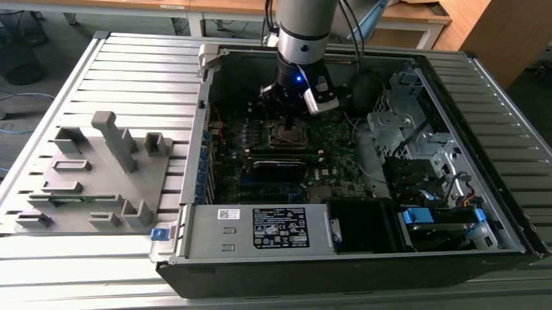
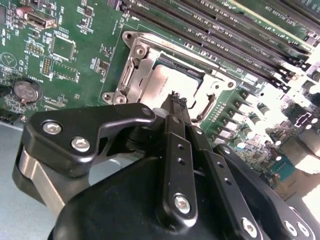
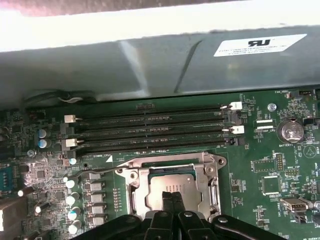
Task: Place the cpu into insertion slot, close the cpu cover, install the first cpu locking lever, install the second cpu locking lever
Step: 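Close the cpu cover, then install the first cpu locking lever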
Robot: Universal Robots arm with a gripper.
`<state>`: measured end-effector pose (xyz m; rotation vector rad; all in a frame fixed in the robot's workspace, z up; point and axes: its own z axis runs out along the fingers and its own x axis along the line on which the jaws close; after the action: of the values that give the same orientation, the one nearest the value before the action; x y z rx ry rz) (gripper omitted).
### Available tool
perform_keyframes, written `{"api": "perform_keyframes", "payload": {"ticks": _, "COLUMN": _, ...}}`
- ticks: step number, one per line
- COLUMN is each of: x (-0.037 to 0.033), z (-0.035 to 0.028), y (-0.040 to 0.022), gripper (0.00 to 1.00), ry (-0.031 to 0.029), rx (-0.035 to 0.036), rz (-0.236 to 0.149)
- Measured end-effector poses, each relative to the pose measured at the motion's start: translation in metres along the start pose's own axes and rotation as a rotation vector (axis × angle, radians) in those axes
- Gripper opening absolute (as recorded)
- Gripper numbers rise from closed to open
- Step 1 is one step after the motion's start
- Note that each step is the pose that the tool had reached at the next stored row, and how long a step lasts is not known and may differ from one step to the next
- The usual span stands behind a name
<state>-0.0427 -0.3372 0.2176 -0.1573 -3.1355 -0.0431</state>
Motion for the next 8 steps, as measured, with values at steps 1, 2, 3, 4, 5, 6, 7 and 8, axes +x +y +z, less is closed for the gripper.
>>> {"api": "perform_keyframes", "payload": {"ticks": 1, "x": 0.0000, "z": -0.0008, "y": 0.0000, "gripper": 0.11, "ry": 0.0000, "rx": 0.0000, "rz": 0.000}}
{"api": "perform_keyframes", "payload": {"ticks": 2, "x": 0.0000, "z": -0.0010, "y": 0.0001, "gripper": 0.11, "ry": -0.0001, "rx": -0.0001, "rz": 0.000}}
{"api": "perform_keyframes", "payload": {"ticks": 3, "x": 0.0000, "z": -0.0010, "y": 0.0001, "gripper": 0.11, "ry": -0.0001, "rx": -0.0003, "rz": 0.000}}
{"api": "perform_keyframes", "payload": {"ticks": 4, "x": 0.0000, "z": -0.0010, "y": 0.0001, "gripper": 0.11, "ry": -0.0002, "rx": -0.0004, "rz": 0.000}}
{"api": "perform_keyframes", "payload": {"ticks": 5, "x": 0.0000, "z": -0.0033, "y": 0.0001, "gripper": 0.11, "ry": -0.0001, "rx": -0.0001, "rz": 0.000}}
{"api": "perform_keyframes", "payload": {"ticks": 6, "x": 0.0000, "z": -0.0053, "y": 0.0002, "gripper": 0.11, "ry": -0.0001, "rx": -0.0001, "rz": 0.000}}
{"api": "perform_keyframes", "payload": {"ticks": 7, "x": 0.0000, "z": -0.0053, "y": 0.0002, "gripper": 0.11, "ry": -0.0001, "rx": -0.0002, "rz": 0.000}}
{"api": "perform_keyframes", "payload": {"ticks": 8, "x": 0.0000, "z": -0.0054, "y": 0.0002, "gripper": 0.11, "ry": -0.0001, "rx": -0.0001, "rz": 0.000}}
